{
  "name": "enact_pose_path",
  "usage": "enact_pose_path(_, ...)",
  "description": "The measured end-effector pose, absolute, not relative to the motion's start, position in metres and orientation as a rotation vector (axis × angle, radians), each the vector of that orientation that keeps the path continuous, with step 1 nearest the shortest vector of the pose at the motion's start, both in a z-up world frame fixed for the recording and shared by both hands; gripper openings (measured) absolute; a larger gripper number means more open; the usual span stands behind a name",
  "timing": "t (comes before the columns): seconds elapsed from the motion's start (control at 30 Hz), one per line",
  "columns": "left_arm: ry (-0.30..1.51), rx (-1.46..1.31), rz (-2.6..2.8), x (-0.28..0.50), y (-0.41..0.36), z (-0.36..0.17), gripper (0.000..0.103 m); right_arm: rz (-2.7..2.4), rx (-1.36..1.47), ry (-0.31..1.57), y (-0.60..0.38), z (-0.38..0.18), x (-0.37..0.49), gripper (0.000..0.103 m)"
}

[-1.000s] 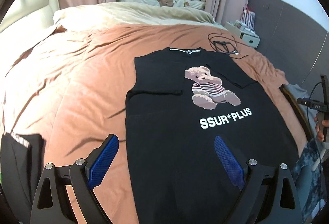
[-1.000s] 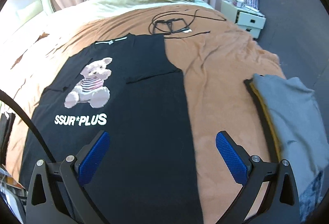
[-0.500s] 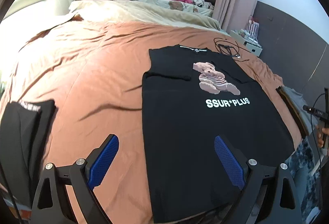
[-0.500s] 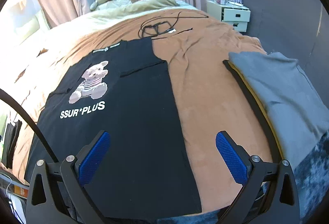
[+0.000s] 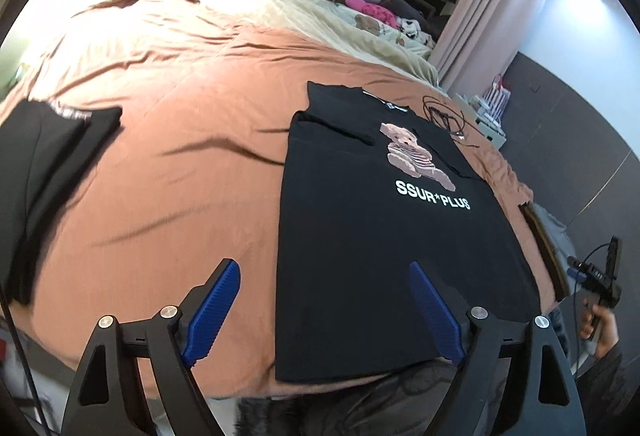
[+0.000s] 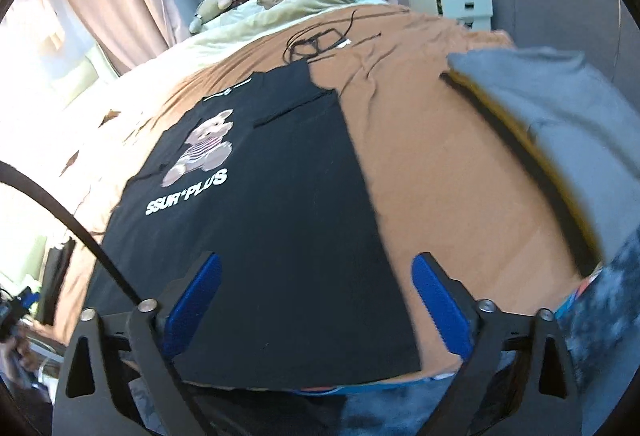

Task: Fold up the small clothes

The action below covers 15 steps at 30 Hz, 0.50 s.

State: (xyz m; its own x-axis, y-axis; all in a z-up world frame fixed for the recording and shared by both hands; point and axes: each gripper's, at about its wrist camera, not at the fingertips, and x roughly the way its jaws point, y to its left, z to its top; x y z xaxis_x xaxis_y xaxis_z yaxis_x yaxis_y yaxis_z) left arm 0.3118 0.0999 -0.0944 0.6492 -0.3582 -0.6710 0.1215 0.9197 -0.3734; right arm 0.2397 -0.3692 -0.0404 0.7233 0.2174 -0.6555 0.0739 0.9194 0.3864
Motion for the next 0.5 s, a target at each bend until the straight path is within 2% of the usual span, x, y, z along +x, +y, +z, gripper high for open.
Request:
enact_pose_path(0.27, 0.819, -0.449, -0.259, 0.300, 0.126, -0.117, 0.060, 0.114, 0.553, 0.781, -0.393, -0.074, 0.226, 0.083)
enact_pose_path(0.5, 0.908, -0.558, -0.273, 0.305, 0.121, -0.151, 0.054, 0.107, 0.611, 0.801, -0.406, -0.100, 0.220, 0.075)
